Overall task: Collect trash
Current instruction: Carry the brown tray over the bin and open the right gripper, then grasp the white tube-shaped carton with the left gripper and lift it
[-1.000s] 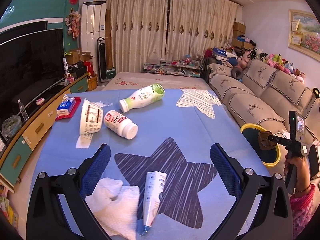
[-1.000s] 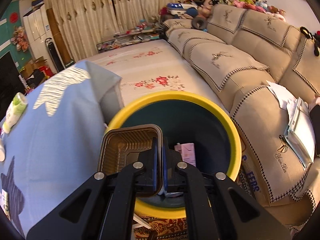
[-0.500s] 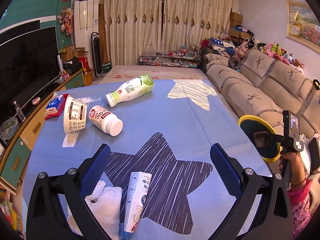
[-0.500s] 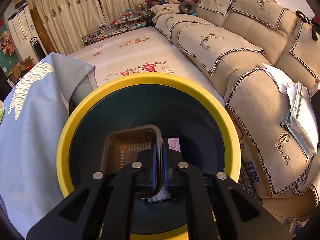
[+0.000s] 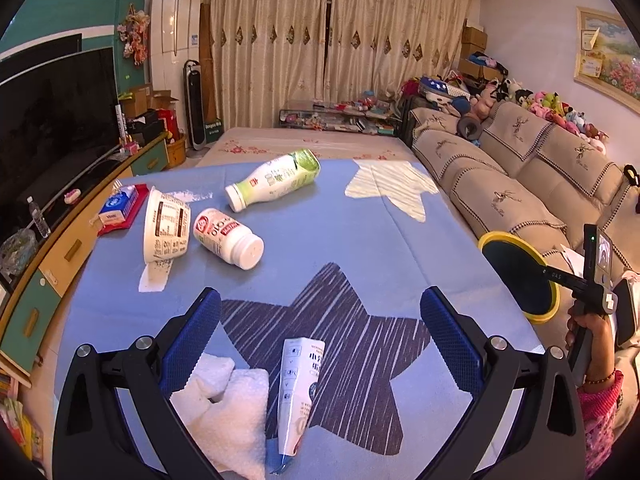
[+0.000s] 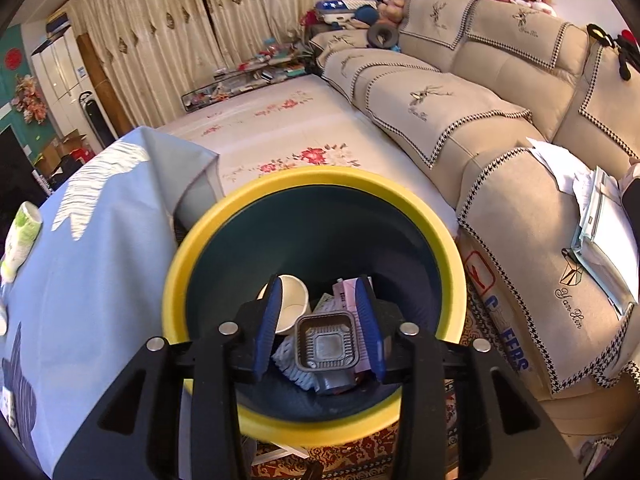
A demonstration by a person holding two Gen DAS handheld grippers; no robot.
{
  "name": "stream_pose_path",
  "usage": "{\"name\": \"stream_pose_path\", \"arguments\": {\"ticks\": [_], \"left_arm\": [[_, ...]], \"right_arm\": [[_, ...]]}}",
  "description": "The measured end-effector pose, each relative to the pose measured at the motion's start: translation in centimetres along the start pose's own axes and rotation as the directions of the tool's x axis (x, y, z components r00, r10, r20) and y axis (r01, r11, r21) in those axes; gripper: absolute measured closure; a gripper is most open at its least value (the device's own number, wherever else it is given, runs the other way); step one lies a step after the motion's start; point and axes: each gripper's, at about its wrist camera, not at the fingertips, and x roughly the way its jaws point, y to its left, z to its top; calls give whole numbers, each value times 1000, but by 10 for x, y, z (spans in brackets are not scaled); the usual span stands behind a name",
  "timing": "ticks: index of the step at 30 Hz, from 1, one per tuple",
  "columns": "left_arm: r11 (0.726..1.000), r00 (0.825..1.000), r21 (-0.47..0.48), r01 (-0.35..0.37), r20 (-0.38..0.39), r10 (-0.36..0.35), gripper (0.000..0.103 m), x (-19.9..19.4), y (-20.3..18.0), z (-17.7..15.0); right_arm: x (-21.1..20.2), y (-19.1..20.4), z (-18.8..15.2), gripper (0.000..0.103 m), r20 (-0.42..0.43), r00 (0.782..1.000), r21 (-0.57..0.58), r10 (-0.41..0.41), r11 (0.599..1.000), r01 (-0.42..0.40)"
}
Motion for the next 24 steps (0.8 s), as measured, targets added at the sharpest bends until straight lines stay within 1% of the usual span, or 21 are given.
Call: {"name": "stream_pose_path", "arguments": {"ticks": [3,5,6,8,10,15,17,20,24], "left_arm": [[999,998,41,30,-53,-28,5,8,-3,-6],[997,994,60,58,-92,-52,9,15,-5,-11],[995,991,63,75,-119,-67,12,20,-5,-14],[994,984,60,89,-159,-78,15,28,-4,-18],[994,978,65,91,-191,-77,20,36,-3,-22],[989,965,106,104,-253,-75,27,54,-10,-31],[986,958,124,115,-277,-77,27,59,-13,-33],[986,954,135,93,-296,-49,27,67,-14,-34],[988,948,134,82,-317,-35,27,74,-11,-35]], "right_arm": [[-8,6,-4,65,4,1000,-10,26,1000,-25],[-14,11,-8,64,8,999,-18,40,999,-40],[-16,13,-10,63,7,999,-25,47,999,-47],[-18,18,-11,63,5,998,-31,57,998,-56],[-19,22,-13,63,3,998,-37,64,997,-63],[-18,25,-14,63,-5,997,-43,78,996,-78],[-17,26,-14,63,-10,997,-43,80,996,-81],[-16,27,-16,63,-13,996,-45,84,995,-85],[-14,27,-18,63,-21,996,-45,89,995,-90]]}}
